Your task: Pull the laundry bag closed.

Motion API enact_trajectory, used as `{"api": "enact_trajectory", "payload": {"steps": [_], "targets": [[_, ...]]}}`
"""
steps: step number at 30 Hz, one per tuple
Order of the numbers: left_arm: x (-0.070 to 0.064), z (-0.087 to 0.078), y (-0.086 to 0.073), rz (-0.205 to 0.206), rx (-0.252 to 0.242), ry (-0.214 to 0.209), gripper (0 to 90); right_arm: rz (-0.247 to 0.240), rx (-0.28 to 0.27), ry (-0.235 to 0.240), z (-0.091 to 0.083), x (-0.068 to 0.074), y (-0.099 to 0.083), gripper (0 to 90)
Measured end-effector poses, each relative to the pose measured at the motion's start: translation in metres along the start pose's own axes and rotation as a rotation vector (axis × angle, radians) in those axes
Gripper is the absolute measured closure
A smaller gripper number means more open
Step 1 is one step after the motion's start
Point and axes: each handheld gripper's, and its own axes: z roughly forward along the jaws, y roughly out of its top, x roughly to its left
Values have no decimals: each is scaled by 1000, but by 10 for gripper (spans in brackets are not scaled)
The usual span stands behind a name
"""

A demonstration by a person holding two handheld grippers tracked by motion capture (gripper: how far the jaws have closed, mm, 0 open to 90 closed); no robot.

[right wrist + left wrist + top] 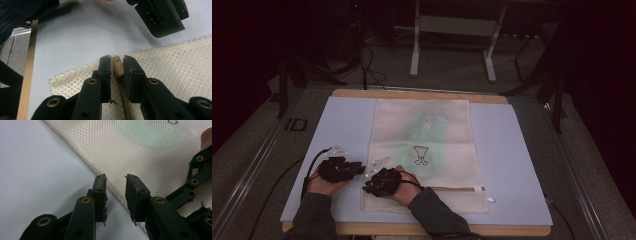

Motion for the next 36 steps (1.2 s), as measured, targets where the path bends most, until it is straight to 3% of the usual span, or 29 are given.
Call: {"api": "enact_trajectory", "payload": {"steps": [5,12,18,30,36], "targets": [[-2,3,0,13,19,-24,709,19,11,-3,2,-1,-1,811],[-5,7,0,32,48,-59,785,0,-2,-26,2,2,-3,812],[-9,13,1,54,105,-73,856,-14,-12,-47,2,5,-5,813],[-9,12,0,51,94,-80,861,-10,-20,-43,2,5,-6,813],[-12,13,2,73,86,-84,860,-9,-23,-44,2,5,-7,813]]}}
